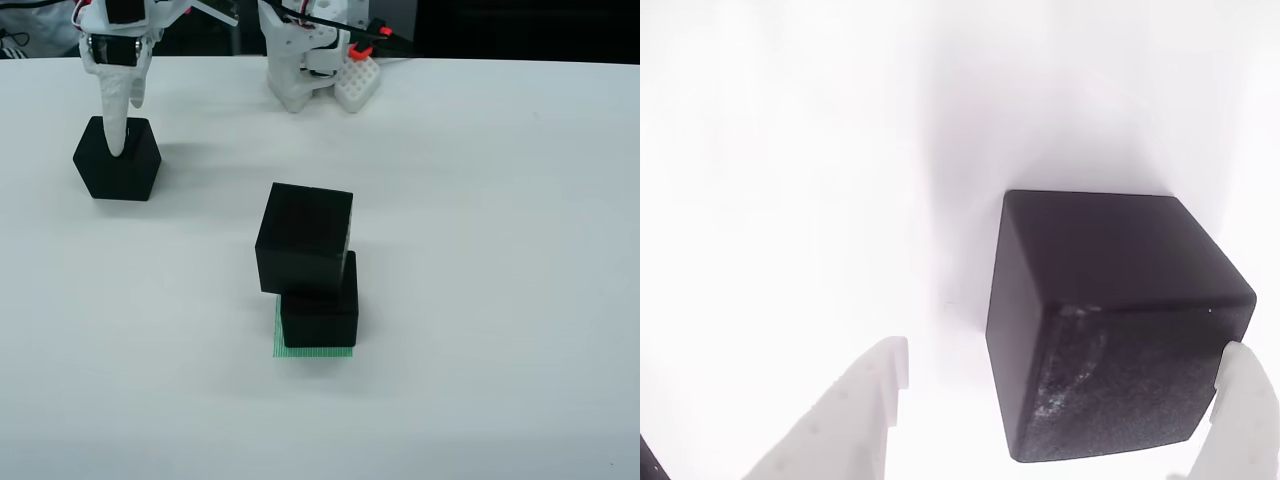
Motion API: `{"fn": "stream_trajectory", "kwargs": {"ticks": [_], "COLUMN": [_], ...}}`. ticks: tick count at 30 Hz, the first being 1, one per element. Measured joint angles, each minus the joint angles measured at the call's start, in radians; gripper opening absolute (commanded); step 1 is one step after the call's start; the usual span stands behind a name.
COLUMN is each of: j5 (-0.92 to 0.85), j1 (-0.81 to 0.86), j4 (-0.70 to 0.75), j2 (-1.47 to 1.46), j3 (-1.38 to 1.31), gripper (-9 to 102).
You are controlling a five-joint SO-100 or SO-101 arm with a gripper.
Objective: Stack 3 Blocks on the chosen place.
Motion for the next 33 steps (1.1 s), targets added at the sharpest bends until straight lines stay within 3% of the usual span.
{"fn": "stream_trajectory", "kwargs": {"ticks": [14, 23, 33], "j5": [0.023, 0.038, 0.052], "j1": [-0.051, -0.057, -0.107], "j4": [0.025, -0.061, -0.097], "j2": [-0.087, -0.169, -0.186], "j3": [-0.115, -0.097, -0.029], "gripper": [38, 38, 24]}}
